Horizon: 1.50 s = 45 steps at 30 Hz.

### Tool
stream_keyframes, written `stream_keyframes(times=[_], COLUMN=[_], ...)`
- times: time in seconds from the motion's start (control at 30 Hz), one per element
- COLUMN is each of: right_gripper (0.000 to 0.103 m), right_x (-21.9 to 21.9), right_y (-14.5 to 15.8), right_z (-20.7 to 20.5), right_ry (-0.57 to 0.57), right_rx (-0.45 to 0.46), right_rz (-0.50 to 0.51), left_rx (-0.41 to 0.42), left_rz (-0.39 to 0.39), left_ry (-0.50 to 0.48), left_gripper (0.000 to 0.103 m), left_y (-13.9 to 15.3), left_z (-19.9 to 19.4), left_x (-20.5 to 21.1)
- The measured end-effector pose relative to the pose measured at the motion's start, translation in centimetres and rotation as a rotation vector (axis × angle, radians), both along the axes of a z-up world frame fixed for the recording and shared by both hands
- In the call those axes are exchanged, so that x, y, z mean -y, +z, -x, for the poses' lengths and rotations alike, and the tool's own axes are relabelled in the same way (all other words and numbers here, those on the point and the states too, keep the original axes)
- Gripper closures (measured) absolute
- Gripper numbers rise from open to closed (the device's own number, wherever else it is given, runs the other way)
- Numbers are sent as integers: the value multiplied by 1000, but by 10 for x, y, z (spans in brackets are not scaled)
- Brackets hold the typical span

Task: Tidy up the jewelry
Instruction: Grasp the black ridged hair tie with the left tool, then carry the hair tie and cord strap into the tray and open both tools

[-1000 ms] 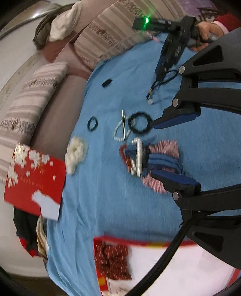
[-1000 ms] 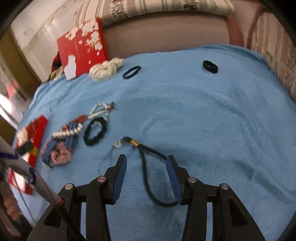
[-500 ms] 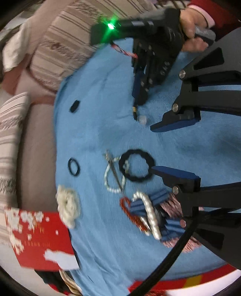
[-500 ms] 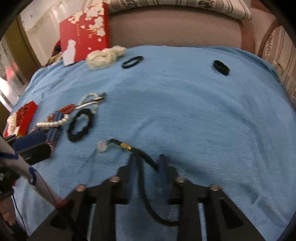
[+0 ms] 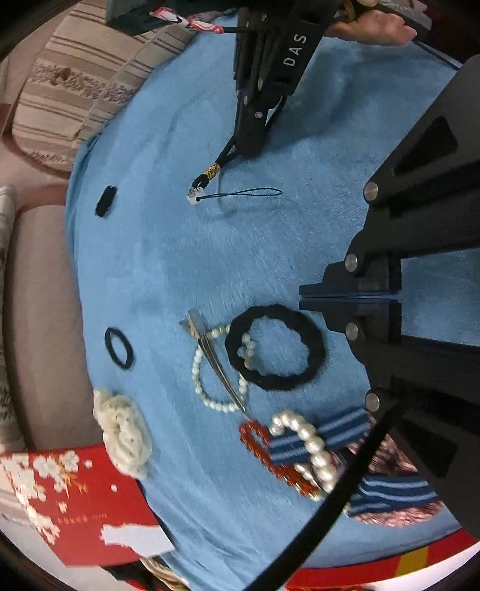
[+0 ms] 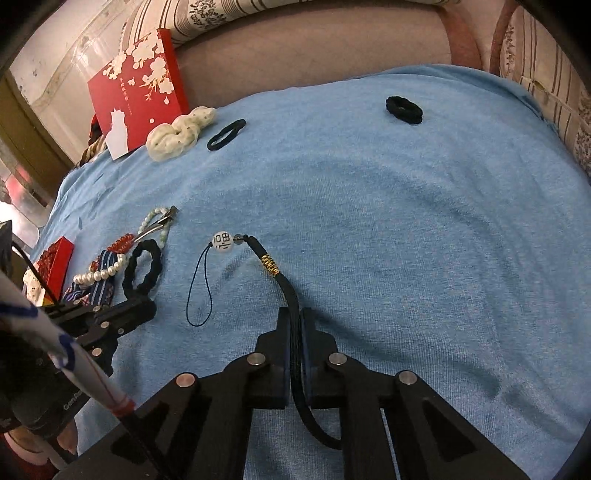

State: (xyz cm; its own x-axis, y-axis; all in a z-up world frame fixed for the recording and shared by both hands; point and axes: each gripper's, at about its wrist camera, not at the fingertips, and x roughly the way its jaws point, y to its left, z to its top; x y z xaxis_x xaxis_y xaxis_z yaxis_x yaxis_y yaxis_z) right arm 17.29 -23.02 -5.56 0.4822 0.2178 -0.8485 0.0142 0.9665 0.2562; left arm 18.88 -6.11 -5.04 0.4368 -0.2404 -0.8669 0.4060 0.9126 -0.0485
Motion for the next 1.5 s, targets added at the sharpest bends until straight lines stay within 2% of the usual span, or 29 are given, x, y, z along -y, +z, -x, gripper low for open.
stream_keyframes(times=[0.27, 0.4, 0.43, 0.47, 0.5, 0.57, 0.8, 1.0, 1.1, 1.13, 1.17, 1.2, 1.33, 1.5], right_gripper=[98, 98, 98, 98, 98, 98, 97, 97, 97, 97, 97, 97, 97, 97], right_x=[-2, -8, -9, -9, -9, -10, -5, 2, 6, 6, 6, 6, 4, 3], right_y=[16, 14, 13, 12, 11, 9, -2, -10, -14, -14, -14, -13, -10, 2], right_z=[10, 14, 15, 15, 16, 16, 1, -13, -14, -13, -13, -12, -11, -3], right_ry=[3, -7, -13, -19, -24, -35, -35, -33, -36, -36, -37, -37, -38, -44], right_rx=[47, 35, 30, 26, 22, 15, -15, -37, -46, -47, -46, -45, -37, 4], right_rz=[-66, -103, -122, -139, -151, -157, -150, -179, -202, -203, -202, -197, -175, -174], left_rx=[92, 48, 41, 35, 31, 30, 36, -26, 13, 25, 44, 40, 21, 68], left_rz=[137, 241, 245, 244, 239, 220, 128, 132, 68, 41, 10, 15, 80, 181], left_ry=[102, 104, 104, 97, 90, 69, -28, -67, -78, -71, -52, -46, 32, 120], left_gripper=[103, 103, 99, 89, 72, 65, 65, 65, 67, 70, 86, 98, 98, 98], left_y=[56, 64, 63, 58, 54, 43, 13, -10, -15, -15, -15, -14, -3, 40], left_z=[37, 34, 33, 29, 27, 20, -8, -23, -20, -18, -17, -17, -17, 7], left_x=[-56, -76, -75, -72, -69, -57, -23, -14, -4, -1, 1, 0, -19, -62])
